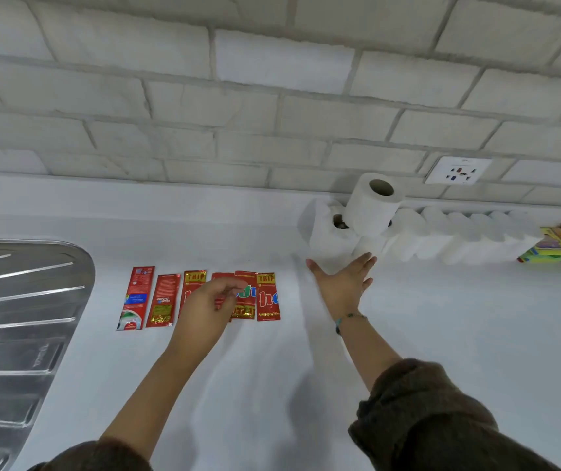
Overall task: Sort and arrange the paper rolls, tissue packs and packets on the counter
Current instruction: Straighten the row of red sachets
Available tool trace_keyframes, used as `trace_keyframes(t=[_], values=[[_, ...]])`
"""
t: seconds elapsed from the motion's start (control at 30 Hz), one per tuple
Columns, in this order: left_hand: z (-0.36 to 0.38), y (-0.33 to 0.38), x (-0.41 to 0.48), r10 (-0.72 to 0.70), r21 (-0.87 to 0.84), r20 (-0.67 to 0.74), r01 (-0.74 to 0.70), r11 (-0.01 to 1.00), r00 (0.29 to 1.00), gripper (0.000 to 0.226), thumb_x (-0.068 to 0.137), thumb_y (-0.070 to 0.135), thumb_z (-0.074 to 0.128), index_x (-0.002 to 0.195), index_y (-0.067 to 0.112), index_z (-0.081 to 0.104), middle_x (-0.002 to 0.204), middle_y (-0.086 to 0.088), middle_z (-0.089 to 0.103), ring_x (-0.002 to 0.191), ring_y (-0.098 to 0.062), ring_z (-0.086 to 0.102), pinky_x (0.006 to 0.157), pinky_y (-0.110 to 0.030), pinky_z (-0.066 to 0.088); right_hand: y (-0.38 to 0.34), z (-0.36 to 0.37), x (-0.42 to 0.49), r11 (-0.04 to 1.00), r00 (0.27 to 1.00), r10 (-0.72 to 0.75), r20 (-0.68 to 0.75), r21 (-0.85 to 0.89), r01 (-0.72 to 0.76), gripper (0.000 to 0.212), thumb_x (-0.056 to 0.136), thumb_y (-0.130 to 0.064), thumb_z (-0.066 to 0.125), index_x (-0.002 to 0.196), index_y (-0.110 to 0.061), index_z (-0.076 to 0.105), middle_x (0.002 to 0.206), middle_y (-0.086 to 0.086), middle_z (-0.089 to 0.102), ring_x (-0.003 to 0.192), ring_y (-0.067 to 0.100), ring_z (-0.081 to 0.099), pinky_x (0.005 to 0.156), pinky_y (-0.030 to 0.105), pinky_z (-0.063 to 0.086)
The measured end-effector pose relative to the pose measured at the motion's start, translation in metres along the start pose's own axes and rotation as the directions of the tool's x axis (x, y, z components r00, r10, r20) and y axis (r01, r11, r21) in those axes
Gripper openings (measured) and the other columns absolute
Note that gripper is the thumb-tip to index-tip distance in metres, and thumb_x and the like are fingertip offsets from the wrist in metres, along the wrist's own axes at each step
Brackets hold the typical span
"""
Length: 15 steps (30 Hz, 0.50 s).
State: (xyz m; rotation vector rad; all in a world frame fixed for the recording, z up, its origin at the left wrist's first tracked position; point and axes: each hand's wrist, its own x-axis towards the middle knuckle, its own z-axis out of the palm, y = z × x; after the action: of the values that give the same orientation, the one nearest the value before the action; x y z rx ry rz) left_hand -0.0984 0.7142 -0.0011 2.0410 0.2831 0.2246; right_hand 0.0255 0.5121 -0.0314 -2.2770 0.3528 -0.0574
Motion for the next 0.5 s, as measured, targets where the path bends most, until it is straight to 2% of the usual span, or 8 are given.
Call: trace_keyframes(t=[0.03, 0.1, 0.17, 0.23, 0.3, 0.37, 0.43, 0.5], values=[[-0.003, -0.008, -0.004, -0.004, 0.029, -0.002, 0.004, 1.0, 1.0, 0.022, 0.093, 0.01, 0.051, 0.104, 0.02, 0.067, 0.104, 0.012, 0.06, 0.089, 0.003, 0.056, 0.069, -0.006, 0.045, 0.002, 0.004, -0.015, 0.996, 0.996, -0.083, 0.012, -0.044, 0.083, 0.121, 0.07, -0.065, 0.063, 0.145, -0.004, -0.011, 0.156, 0.014, -0.011, 0.144, 0.026, -0.007, 0.115, 0.043, -0.008], [-0.007, -0.029, -0.015, 0.012, 0.13, -0.009, -0.01, 0.991, 1.0, 0.022, 0.091, 0.008, 0.054, 0.105, 0.019, 0.067, 0.11, 0.007, 0.063, 0.098, -0.007, 0.057, 0.085, -0.02, 0.048, 0.007, 0.015, -0.049, 0.945, 0.958, -0.276, 0.078, -0.16, 0.286, 0.104, 0.079, -0.062, 0.053, 0.146, -0.006, -0.003, 0.156, 0.013, -0.007, 0.144, 0.025, -0.004, 0.112, 0.044, -0.011], [-0.008, -0.052, -0.027, 0.068, 0.297, -0.025, -0.058, 0.953, 0.997, 0.023, 0.089, 0.01, 0.057, 0.109, 0.017, 0.066, 0.116, -0.001, 0.064, 0.109, -0.019, 0.056, 0.097, -0.033, 0.042, 0.012, 0.027, -0.081, 0.836, 0.876, -0.445, 0.187, -0.263, 0.481, 0.085, 0.086, -0.061, 0.043, 0.147, -0.012, 0.01, 0.157, 0.009, 0.003, 0.145, 0.023, 0.001, 0.112, 0.043, -0.012], [-0.006, -0.067, -0.036, 0.081, 0.393, -0.04, -0.059, 0.918, 0.996, 0.028, 0.089, 0.015, 0.058, 0.117, 0.015, 0.062, 0.124, -0.005, 0.06, 0.12, -0.024, 0.049, 0.104, -0.037, 0.033, 0.018, 0.037, -0.107, 0.732, 0.789, -0.537, 0.299, -0.3, 0.612, 0.07, 0.089, -0.06, 0.034, 0.144, -0.017, 0.022, 0.154, 0.006, 0.018, 0.143, 0.023, 0.012, 0.115, 0.045, -0.005], [-0.004, -0.075, -0.041, 0.089, 0.431, -0.034, -0.065, 0.9, 0.995, 0.034, 0.092, 0.027, 0.053, 0.124, 0.016, 0.057, 0.131, -0.005, 0.056, 0.126, -0.025, 0.044, 0.107, -0.043, 0.031, 0.023, 0.048, -0.129, 0.658, 0.733, -0.565, 0.377, -0.33, 0.677, 0.066, 0.091, -0.059, 0.029, 0.141, -0.016, 0.031, 0.15, 0.006, 0.031, 0.14, 0.024, 0.024, 0.115, 0.047, 0.005], [-0.002, -0.081, -0.043, 0.116, 0.489, 0.004, -0.103, 0.866, 0.993, 0.046, 0.093, 0.043, 0.037, 0.129, 0.019, 0.052, 0.135, -0.004, 0.052, 0.131, -0.025, 0.04, 0.111, -0.049, 0.028, 0.024, 0.058, -0.142, 0.603, 0.713, -0.558, 0.426, -0.383, 0.7, 0.067, 0.091, -0.061, 0.024, 0.139, -0.015, 0.036, 0.146, 0.006, 0.038, 0.138, 0.024, 0.03, 0.112, 0.048, 0.011], [0.0, -0.085, -0.043, 0.119, 0.546, 0.052, -0.128, 0.828, 0.992, 0.055, 0.093, 0.051, 0.021, 0.135, 0.023, 0.045, 0.141, -0.001, 0.047, 0.137, -0.023, 0.033, 0.115, -0.051, 0.017, 0.024, 0.063, -0.147, 0.585, 0.709, -0.537, 0.458, -0.403, 0.704, 0.069, 0.092, -0.063, 0.02, 0.14, -0.017, 0.035, 0.148, 0.005, 0.037, 0.14, 0.024, 0.026, 0.113, 0.048, 0.01], [0.002, -0.086, -0.043, 0.103, 0.586, 0.086, -0.134, 0.799, 0.991, 0.058, 0.093, 0.052, 0.015, 0.139, 0.026, 0.04, 0.146, 0.001, 0.041, 0.141, -0.021, 0.025, 0.117, -0.049, 0.006, 0.022, 0.065, -0.146, 0.57, 0.705, -0.532, 0.469, -0.417, 0.708, 0.071, 0.091, -0.065, 0.017, 0.142, -0.017, 0.032, 0.151, 0.005, 0.031, 0.142, 0.025, 0.02, 0.117, 0.05, 0.005]])
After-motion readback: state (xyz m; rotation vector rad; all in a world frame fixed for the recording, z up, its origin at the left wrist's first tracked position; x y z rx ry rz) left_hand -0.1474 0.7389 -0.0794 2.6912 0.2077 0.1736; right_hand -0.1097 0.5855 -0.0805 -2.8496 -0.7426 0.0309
